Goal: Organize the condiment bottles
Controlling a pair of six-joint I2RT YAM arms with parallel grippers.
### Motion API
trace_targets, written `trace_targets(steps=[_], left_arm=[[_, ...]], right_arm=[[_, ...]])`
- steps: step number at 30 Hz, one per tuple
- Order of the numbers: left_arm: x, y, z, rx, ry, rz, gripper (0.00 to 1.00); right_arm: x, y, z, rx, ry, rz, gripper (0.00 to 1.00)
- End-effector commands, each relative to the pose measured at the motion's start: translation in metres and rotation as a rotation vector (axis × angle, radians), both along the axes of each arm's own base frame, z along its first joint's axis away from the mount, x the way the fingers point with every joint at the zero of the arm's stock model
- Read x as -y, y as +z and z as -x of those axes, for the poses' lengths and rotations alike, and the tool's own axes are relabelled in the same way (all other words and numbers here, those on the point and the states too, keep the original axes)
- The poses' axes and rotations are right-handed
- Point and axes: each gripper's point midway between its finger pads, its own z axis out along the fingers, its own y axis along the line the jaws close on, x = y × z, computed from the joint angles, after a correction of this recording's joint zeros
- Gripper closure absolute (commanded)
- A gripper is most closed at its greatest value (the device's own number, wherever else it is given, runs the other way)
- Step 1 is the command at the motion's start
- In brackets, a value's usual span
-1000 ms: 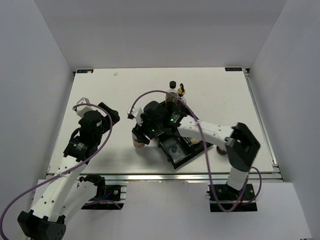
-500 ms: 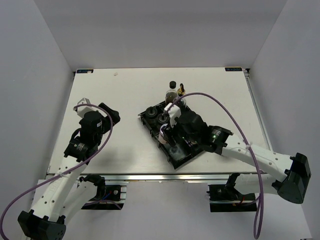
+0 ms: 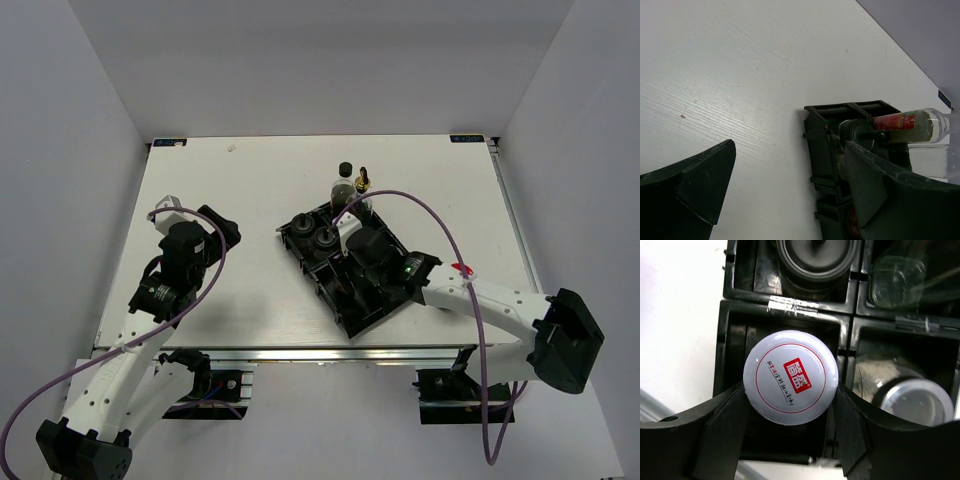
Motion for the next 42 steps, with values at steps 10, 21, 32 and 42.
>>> trace_targets(steps=[10, 21, 32, 42], left_arm=[[-0.003, -0.002, 0.0, -0.003, 0.015, -0.001, 0.02], [-0.002, -0.006, -0.002, -0.016, 0.012, -0.004, 0.02], [-0.001, -0.007, -0.003, -0.012, 0.01, -0.001, 0.02], [0.005, -0.009, -0.006, -0.008, -0.009, 0.017, 0.02]], right_arm=[[-0.034, 0.001, -0.039, 0.154, -0.057, -0.185, 0.92], [-0.029, -0.008, -0.047, 0.222, -0.076, -0.222, 0.87], [-0.015, -0.001, -0.038, 0.17, -0.132, -0.229, 0.11], [0.015, 0.025, -0.002, 0.05, -0.168, -0.253, 0.11]])
